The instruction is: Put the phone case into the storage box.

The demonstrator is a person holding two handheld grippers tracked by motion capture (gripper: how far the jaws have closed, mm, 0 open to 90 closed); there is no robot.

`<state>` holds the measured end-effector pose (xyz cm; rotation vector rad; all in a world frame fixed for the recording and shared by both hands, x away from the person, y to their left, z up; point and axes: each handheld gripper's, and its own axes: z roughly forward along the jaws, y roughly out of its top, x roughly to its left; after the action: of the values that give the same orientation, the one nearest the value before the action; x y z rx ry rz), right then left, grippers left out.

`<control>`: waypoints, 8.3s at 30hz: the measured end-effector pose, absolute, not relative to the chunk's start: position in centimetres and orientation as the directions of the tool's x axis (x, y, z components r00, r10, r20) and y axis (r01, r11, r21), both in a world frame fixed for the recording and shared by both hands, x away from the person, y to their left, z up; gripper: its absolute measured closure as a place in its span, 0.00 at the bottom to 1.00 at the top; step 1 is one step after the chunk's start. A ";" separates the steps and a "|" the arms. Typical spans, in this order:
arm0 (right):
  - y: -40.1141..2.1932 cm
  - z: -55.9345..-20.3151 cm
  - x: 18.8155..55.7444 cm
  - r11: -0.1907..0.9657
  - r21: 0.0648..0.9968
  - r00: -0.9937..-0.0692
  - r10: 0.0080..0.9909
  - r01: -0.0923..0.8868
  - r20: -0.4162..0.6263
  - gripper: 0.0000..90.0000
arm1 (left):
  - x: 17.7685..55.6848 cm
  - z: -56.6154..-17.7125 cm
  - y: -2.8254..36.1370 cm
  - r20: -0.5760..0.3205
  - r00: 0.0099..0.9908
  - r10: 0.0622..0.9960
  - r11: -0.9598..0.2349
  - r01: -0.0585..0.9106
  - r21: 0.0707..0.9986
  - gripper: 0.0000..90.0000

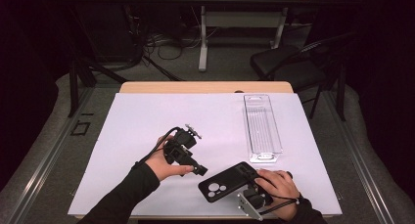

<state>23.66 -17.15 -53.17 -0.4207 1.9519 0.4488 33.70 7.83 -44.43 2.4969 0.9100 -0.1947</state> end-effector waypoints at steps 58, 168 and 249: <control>-18.4 -51.5 28.1 0.448 0.874 -0.886 0.462 0.187 -0.047 0.99 | 33.5 -45.4 10.4 -0.289 0.771 0.568 -0.570 0.621 0.538 0.31; -17.6 -52.8 28.6 0.336 0.913 -0.924 0.368 0.234 0.102 0.99 | 33.4 -44.5 8.2 -0.260 0.939 0.224 -0.488 0.339 0.804 0.75; -17.4 -52.9 28.9 0.338 0.902 -0.904 0.412 0.271 0.117 0.70 | 32.9 -43.8 8.6 -0.290 0.916 0.277 -0.526 0.397 0.752 0.90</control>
<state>28.86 -17.40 -52.93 0.6313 2.4589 1.6170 32.91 8.57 -43.85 2.1570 0.4793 -0.1662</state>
